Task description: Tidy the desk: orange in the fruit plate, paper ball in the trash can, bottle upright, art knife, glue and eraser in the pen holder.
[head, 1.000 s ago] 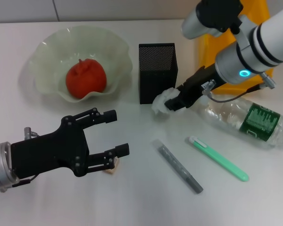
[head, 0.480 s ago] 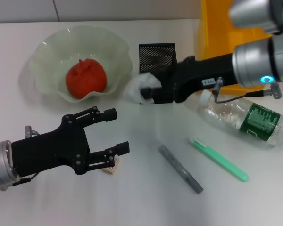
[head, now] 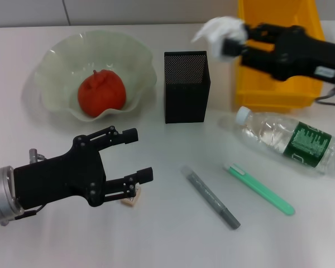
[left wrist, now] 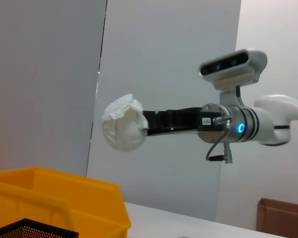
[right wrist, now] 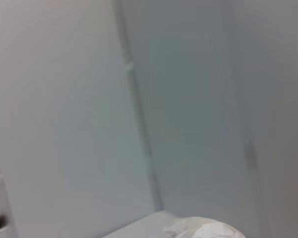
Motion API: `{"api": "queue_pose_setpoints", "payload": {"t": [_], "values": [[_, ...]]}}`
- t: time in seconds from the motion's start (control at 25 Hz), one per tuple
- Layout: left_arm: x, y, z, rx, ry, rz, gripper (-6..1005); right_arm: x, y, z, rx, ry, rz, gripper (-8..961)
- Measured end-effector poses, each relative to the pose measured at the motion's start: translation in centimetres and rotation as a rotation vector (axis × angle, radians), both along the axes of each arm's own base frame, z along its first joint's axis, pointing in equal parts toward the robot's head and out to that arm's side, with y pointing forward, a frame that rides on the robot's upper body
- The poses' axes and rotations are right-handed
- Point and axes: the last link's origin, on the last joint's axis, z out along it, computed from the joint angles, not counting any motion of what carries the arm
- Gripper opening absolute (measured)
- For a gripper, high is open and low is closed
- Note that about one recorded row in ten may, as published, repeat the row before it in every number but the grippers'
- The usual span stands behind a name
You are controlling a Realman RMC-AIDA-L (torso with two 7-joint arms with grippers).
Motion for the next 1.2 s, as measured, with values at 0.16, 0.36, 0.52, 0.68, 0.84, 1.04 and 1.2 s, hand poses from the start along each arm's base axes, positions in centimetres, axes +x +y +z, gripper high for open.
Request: {"api": "queue_pose_setpoints", "payload": {"t": [0.16, 0.36, 0.52, 0.68, 0.84, 1.04, 1.2], "values": [[0.0, 0.1, -0.1, 0.002, 0.003, 0.002, 762, 3.0, -0.1, 2.1, 0.09, 0.026, -0.097, 483], [0.0, 0.1, -0.1, 0.002, 0.003, 0.002, 761, 5.3, -0.3, 4.8, 0.194, 0.042, -0.176, 506], [0.1, 0.1, -0.3, -0.009, -0.003, 0.007, 760, 5.9, 0.4, 5.9, 0.246, 0.0, -0.191, 525], [0.2, 0.2, -0.4, -0.012, -0.005, 0.005, 759, 6.1, 1.5, 6.3, 0.287, -0.039, -0.212, 544], [0.2, 0.1, -0.3, -0.014, -0.008, 0.002, 758, 6.4, 3.1, 6.3, 0.337, -0.08, -0.269, 563], [0.1, 0.0, -0.3, -0.015, -0.01, 0.004, 757, 6.3, 4.7, 5.4, 0.337, -0.12, -0.297, 586], [0.1, 0.0, -0.3, -0.015, -0.009, 0.005, 756, 6.3, 5.6, 4.6, 0.322, -0.148, -0.314, 605]]}}
